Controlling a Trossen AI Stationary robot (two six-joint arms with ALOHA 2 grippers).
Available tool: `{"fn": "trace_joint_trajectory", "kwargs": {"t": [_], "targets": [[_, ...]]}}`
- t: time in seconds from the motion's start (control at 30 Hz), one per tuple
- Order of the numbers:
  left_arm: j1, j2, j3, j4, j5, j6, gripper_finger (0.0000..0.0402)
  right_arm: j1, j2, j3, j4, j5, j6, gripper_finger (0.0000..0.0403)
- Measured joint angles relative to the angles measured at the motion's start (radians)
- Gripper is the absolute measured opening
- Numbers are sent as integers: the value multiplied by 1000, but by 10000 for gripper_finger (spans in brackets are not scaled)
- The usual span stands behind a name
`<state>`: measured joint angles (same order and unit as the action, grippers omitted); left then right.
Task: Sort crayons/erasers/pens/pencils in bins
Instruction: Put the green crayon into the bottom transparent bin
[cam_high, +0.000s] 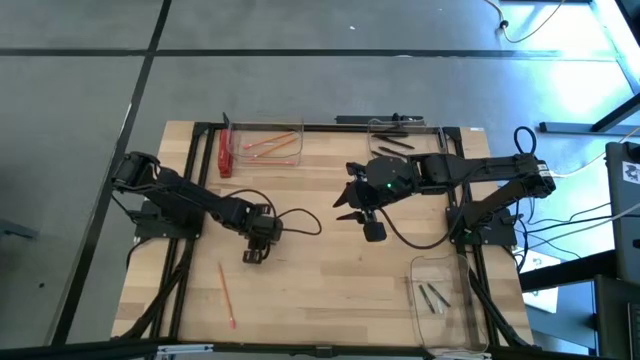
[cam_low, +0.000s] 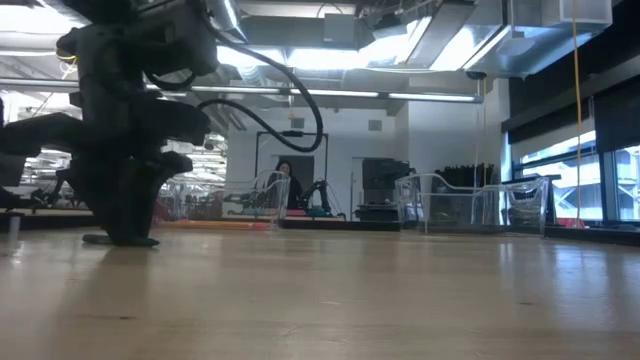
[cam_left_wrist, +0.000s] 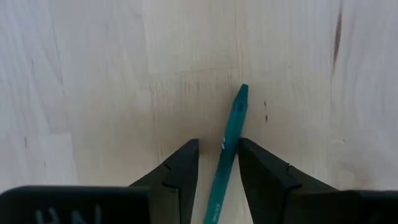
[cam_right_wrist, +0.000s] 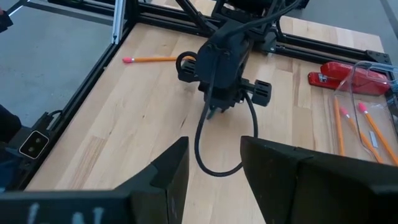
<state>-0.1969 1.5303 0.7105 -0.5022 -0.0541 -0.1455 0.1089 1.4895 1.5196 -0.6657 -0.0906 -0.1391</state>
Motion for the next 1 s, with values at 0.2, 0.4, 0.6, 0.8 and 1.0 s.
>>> {"fn": "trace_joint_trajectory", "kwargs": {"t": [0.2,0.4,0.6,0.8,1.0], "targets": [[-16,0,-2,2,-12,25,110,0,0,0,-8,0,0,147],[-15,1,-2,3,-8,51,92,0,0,0,-15,0,4,147],[-15,1,-2,3,8,51,60,0,0,0,-15,0,0,147],[-15,1,-2,2,8,48,13,0,0,0,-15,0,3,147],[-16,1,-4,15,-14,1,10,0,0,0,-14,0,0,147]]}}
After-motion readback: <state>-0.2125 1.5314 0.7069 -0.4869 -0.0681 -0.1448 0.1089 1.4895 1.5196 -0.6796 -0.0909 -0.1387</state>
